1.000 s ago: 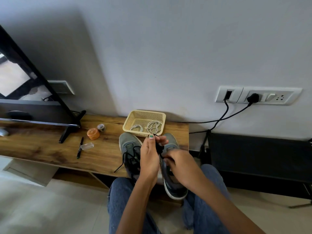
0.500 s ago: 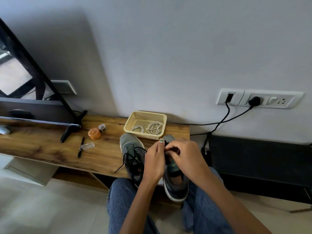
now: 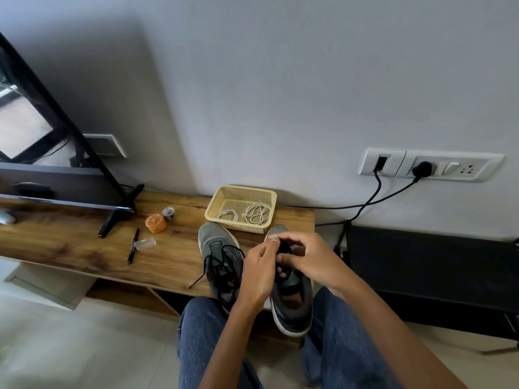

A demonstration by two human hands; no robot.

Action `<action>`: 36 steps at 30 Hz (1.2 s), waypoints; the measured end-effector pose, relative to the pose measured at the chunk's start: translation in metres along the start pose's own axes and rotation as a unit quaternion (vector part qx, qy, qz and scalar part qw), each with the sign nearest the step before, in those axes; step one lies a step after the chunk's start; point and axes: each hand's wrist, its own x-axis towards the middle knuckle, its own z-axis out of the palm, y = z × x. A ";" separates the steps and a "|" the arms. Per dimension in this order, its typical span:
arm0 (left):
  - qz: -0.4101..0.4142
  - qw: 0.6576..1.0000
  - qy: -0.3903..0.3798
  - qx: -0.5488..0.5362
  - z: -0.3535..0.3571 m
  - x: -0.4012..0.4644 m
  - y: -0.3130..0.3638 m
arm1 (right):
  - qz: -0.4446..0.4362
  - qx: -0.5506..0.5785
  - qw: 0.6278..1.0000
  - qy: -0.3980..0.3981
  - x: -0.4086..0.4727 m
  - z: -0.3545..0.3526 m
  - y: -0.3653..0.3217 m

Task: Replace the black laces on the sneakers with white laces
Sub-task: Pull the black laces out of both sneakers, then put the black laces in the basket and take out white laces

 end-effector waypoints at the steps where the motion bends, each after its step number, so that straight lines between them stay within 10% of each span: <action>1: -0.011 1.000 -0.001 -0.005 -0.001 0.001 0.001 | 0.000 -0.011 1.000 0.020 0.001 0.002 0.000; 13: -0.007 0.987 0.079 0.140 -0.002 0.030 0.001 | -0.111 -0.118 0.966 0.199 0.030 0.024 0.016; 24: -0.019 0.982 0.103 0.158 -0.029 0.126 -0.027 | -0.028 -0.016 0.971 0.238 0.103 0.003 0.040; 36: -0.047 0.851 -0.082 0.516 -0.033 0.280 -0.091 | 0.031 0.058 0.962 0.266 0.179 -0.002 0.091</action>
